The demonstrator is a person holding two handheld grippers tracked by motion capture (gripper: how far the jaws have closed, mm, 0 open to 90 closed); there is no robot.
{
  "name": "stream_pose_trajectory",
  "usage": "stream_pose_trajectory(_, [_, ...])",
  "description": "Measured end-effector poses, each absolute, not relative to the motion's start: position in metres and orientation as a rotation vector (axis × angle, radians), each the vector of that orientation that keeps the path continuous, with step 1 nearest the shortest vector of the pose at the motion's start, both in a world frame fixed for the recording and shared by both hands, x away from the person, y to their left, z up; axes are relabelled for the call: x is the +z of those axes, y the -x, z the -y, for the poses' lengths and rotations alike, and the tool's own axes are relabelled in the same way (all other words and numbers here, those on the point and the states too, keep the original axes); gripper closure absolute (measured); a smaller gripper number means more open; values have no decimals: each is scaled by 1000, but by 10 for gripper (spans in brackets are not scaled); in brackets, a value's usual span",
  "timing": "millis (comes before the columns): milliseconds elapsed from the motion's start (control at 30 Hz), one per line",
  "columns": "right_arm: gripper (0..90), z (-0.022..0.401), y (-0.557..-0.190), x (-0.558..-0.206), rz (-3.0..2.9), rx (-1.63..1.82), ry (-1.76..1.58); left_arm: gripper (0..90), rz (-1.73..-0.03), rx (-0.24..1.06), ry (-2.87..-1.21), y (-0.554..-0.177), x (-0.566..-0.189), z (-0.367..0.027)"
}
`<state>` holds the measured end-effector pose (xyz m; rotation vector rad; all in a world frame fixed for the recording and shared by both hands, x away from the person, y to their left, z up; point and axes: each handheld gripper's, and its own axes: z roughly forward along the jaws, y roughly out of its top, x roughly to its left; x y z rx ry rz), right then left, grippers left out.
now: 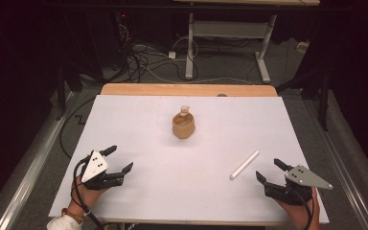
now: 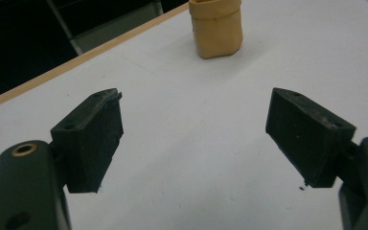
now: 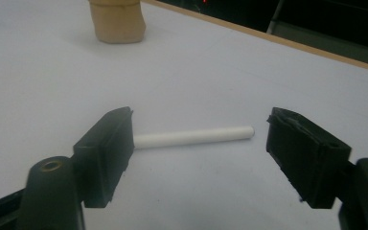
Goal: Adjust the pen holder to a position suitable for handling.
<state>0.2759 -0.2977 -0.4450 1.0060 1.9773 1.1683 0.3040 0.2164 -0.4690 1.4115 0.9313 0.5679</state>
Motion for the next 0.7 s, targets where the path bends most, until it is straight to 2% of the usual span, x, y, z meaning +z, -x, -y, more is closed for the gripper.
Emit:
stream_pose_trajectory(33, [301,298,-277,-446,-1987,1164,-1006,195,-939,525,-1326,-306,-469,-210])
stream_pose_trajectory(67, [339,298,-277,-447,-2004,1158,-999,198,-940,524,-1334,-306,-471,-210])
stream_pose_trajectory(100, [348,297,-278,-448,-2014,1146,-997,200,-932,564,-1440,-305,-472,-216])
stream_pose_trajectory(133, [363,297,-278,-450,-2022,1142,-997,200,-941,524,-1342,-307,-473,-208])
stream_pose_trajectory(167, [397,297,-279,-451,-2036,1143,-994,201,-941,521,-1346,-307,-473,-208])
stream_pose_trajectory(200, [433,297,-280,-451,-2043,1139,-998,201,-934,560,-1443,-306,-474,-214])
stream_pose_trajectory(233, [453,298,-281,-452,-2047,1128,-1003,201,-932,563,-1453,-306,-474,-214])
stream_pose_trajectory(333, [605,300,-284,-452,-2069,1132,-1020,201,-921,575,-1478,-304,-475,-212])
stream_pose_trajectory(467, [763,298,-289,-454,-2093,1120,-1038,201,-927,577,-1496,-305,-477,-211])
stream_pose_trajectory(667, [900,282,-299,-453,-2154,1086,-976,202,-920,568,-1495,-305,-478,-210])
stream_pose_trajectory(700, [900,279,-301,-452,-2163,1097,-965,202,-919,564,-1492,-305,-478,-209])
